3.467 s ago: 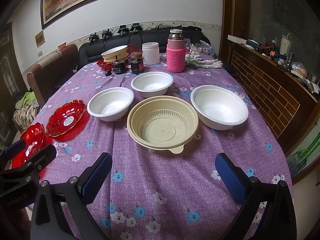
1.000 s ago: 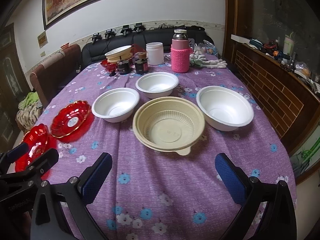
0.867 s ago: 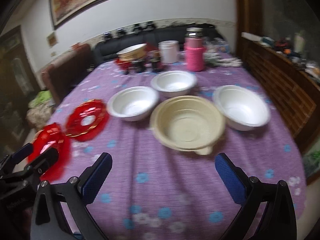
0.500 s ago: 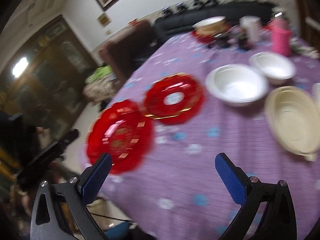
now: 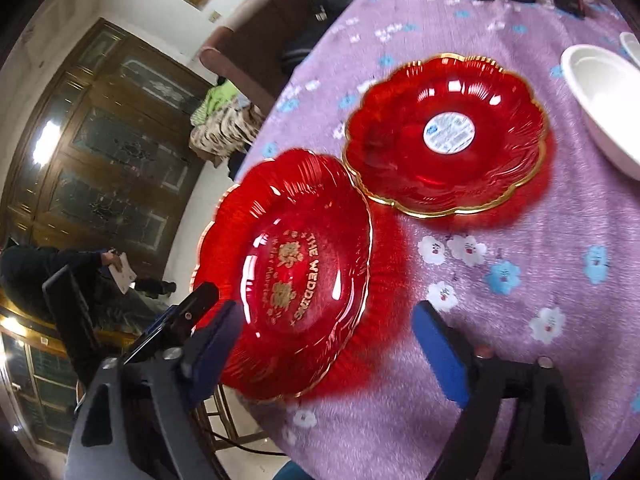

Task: Organize plates and bowls
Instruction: 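Grasp the rim of the large red 'THE WEDDING' plate with the left tool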

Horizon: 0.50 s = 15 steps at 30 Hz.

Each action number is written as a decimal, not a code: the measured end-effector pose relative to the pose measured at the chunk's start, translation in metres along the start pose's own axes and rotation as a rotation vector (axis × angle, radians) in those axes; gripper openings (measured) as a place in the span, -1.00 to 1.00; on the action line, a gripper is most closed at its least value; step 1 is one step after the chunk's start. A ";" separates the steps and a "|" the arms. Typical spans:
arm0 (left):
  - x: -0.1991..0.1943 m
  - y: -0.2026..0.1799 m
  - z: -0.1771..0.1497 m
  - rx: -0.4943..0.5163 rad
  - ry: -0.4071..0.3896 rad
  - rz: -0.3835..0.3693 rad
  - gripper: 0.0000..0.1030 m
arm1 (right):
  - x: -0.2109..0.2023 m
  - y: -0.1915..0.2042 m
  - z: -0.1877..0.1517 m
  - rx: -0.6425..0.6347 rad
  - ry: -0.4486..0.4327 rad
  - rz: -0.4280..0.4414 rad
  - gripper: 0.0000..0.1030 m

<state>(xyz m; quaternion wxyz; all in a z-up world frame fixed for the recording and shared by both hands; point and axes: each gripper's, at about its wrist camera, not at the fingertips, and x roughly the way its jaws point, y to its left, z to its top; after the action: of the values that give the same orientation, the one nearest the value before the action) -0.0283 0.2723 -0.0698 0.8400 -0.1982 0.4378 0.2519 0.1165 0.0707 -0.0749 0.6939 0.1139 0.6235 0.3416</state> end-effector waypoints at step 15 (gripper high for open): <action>0.020 -0.006 -0.005 0.031 0.058 0.094 -0.62 | 0.030 0.006 0.012 -0.044 0.016 -0.168 -0.72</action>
<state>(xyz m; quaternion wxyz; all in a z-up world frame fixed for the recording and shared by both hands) -0.0180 0.2695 -0.0889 0.8172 -0.1715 0.4747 0.2783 0.1255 0.0966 -0.0928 0.7174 0.0429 0.6288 0.2969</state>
